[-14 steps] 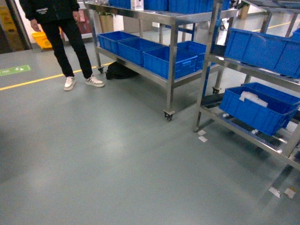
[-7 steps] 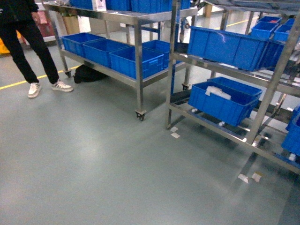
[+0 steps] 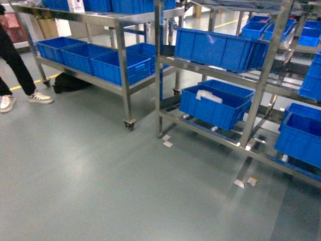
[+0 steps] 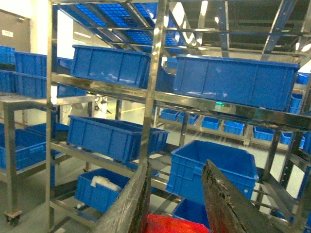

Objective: Pick red block from blue box to shelf

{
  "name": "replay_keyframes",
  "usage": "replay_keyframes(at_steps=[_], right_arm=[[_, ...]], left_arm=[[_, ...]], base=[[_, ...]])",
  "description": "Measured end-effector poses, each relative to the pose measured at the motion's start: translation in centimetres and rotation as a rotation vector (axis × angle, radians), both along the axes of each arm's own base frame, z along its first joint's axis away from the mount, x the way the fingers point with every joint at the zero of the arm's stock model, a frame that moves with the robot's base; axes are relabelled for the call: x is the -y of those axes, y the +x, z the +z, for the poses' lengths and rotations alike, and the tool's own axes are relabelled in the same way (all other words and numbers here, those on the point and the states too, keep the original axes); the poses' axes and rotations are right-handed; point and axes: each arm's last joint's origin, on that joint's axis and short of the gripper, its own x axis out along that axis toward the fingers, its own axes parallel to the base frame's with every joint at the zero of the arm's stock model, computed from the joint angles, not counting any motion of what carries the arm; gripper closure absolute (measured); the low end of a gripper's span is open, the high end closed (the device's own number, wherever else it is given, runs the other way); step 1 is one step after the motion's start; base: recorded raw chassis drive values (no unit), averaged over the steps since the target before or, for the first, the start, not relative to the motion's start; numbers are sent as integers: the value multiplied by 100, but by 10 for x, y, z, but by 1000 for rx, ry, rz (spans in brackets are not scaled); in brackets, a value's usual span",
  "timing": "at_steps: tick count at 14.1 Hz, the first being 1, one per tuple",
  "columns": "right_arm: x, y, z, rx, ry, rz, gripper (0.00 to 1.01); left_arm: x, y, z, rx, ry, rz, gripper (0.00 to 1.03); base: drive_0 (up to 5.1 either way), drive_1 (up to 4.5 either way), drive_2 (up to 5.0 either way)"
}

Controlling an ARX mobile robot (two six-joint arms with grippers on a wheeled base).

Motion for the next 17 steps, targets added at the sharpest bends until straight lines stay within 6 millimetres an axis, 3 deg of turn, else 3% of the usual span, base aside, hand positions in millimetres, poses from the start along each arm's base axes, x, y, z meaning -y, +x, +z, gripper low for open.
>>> replay_keyframes(at_steps=[8,17], right_arm=[[0,0,0,2,0,-1,74],[0,0,0,-3,0,-1,74]], left_arm=[[0,0,0,2,0,0,5],[0,0,0,0,0,-2,5]], base=[[-144,-144,-144],[-179,56,-413]])
